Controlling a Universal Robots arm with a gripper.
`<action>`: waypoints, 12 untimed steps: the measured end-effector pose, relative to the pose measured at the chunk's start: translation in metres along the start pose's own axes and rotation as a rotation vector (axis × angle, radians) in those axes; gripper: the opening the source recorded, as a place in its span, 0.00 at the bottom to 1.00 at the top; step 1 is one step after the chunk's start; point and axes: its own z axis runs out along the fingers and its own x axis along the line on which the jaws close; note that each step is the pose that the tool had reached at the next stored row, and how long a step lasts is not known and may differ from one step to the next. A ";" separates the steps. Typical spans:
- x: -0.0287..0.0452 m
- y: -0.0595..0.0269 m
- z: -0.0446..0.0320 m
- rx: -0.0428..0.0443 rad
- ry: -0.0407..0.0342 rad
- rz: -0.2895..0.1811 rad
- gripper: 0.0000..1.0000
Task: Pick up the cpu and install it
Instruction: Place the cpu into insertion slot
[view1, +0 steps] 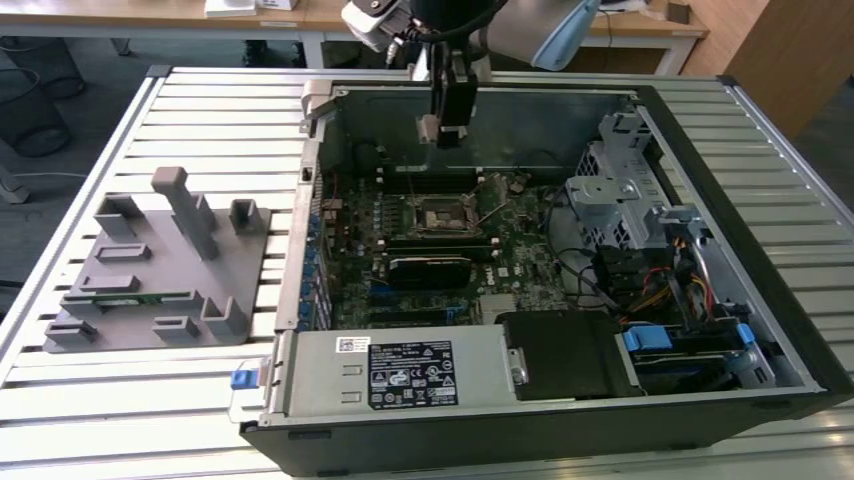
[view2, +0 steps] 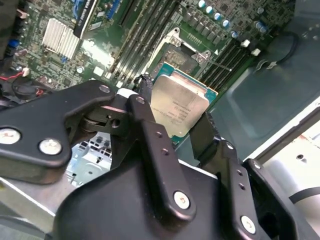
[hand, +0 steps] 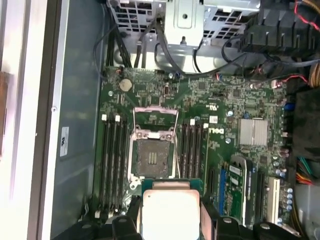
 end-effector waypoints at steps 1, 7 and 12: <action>0.0015 0.0007 0.0018 0.0000 0.0001 0.000 0.55; 0.0069 0.0055 0.0128 -0.0002 0.0003 0.000 0.55; 0.0072 0.0055 0.0216 -0.0001 0.0004 0.000 0.55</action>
